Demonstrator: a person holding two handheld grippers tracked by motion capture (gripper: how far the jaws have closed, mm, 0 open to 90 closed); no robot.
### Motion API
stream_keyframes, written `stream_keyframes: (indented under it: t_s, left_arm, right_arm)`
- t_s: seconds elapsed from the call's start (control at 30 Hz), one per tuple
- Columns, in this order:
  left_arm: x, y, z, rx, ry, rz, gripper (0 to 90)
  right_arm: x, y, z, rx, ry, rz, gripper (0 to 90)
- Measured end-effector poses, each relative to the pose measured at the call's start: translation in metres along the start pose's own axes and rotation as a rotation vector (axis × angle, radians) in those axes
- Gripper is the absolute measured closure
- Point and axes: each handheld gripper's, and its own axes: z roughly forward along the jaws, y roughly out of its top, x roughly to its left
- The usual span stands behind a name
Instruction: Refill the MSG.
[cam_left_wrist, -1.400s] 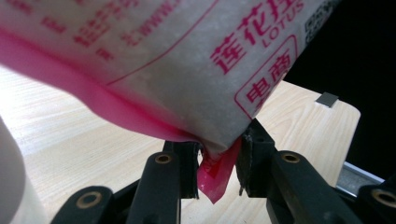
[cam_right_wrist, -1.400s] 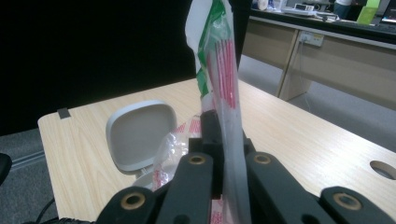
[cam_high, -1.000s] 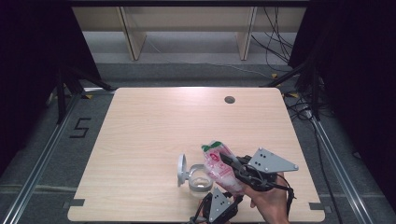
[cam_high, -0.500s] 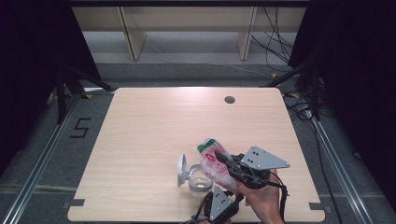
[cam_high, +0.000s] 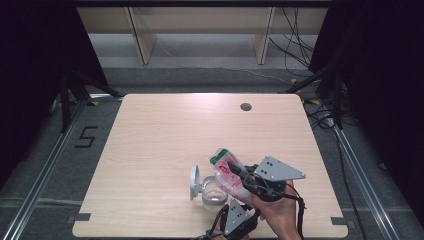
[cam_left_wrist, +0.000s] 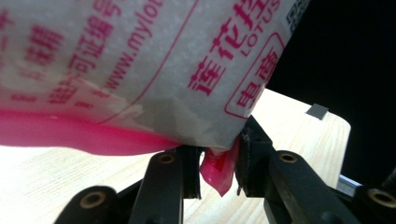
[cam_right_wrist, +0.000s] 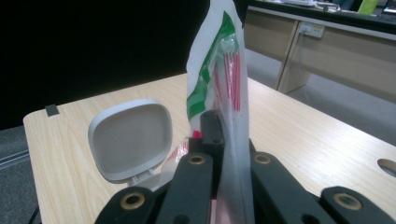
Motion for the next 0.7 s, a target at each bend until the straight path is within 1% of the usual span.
stream_keyframes:
  t_s: [0.03,0.07,0.1,0.13,0.17,0.2,0.23,0.27,0.3,0.33,0.37,0.4,0.43,0.47,0.53,0.63,0.67,0.7]
  left_arm:
    - [0.0002,0.0006,-0.0006,0.010,0.006,0.004,73.0]
    - [0.0002,0.0006,-0.0005,0.008,0.004,0.003,73.1]
    - [0.0009,0.0000,0.0007,-0.002,-0.010,0.001,73.1]
    - [0.0009,0.0001,0.0006,-0.002,-0.011,0.001,73.1]
    - [0.0008,0.0001,0.0008,-0.006,-0.007,0.002,73.0]
    - [0.0007,0.0006,0.0009,-0.007,-0.006,-0.003,73.0]
    - [0.0011,0.0011,0.0008,-0.005,-0.011,-0.006,73.0]
    - [0.0012,0.0014,0.0007,-0.006,-0.018,-0.007,73.0]
    - [0.0003,0.0018,0.0005,-0.010,-0.010,-0.002,73.0]
    - [-0.0004,0.0028,-0.0001,-0.009,-0.007,-0.004,73.0]
    - [-0.0003,0.0036,-0.0012,-0.005,-0.004,0.000,73.0]
    - [-0.0003,0.0050,-0.0022,0.000,0.003,0.002,73.0]
    - [-0.0003,0.0053,-0.0020,-0.004,0.000,0.001,73.1]
    - [-0.0004,0.0058,-0.0016,-0.010,-0.009,-0.006,73.1]
    - [-0.0007,0.0062,-0.0019,-0.007,-0.009,0.003,73.0]
    - [-0.0011,0.0060,-0.0006,-0.009,-0.014,-0.006,73.1]
    - [-0.0014,0.0059,-0.0002,-0.007,-0.015,-0.008,73.1]
    - [-0.0017,0.0059,-0.0003,-0.003,-0.012,-0.005,73.1]
  right_arm:
    - [-0.0007,0.0005,-0.0002,0.001,-0.015,-0.010,90.0]
    - [-0.0002,0.0008,0.0012,0.004,0.006,-0.007,90.0]
    - [0.0004,0.0011,0.0020,0.005,0.005,-0.002,90.0]
    - [-0.0001,0.0017,0.0023,0.015,-0.002,-0.016,90.0]
    - [0.0016,0.0015,0.0032,0.019,0.001,0.012,90.0]
    - [0.0001,0.0019,0.0040,0.018,0.002,-0.007,90.0]
    - [0.0008,0.0022,0.0048,0.018,0.012,-0.004,90.0]
    - [-0.0001,0.0031,0.0060,0.010,0.006,-0.033,90.0]
    - [0.0027,0.0037,0.0051,0.029,0.004,-0.010,90.0]
    - [0.0027,0.0047,0.0060,0.032,0.008,-0.014,90.0]
    - [0.0027,0.0056,0.0058,0.032,0.012,-0.017,90.0]
    - [0.0031,0.0057,0.0071,0.017,0.023,-0.007,90.0]
    - [0.0031,0.0074,0.0063,0.012,-0.006,-0.030,90.0]
    - [0.0029,0.0082,0.0061,0.017,-0.003,-0.038,90.0]
    - [0.0050,0.0088,0.0066,0.018,-0.003,-0.013,90.0]
    - [0.0048,0.0091,0.0062,0.031,0.006,-0.022,90.0]
    - [0.0038,0.0091,0.0066,0.032,0.000,-0.040,90.0]
    - [0.0038,0.0089,0.0066,0.041,0.002,-0.036,90.0]
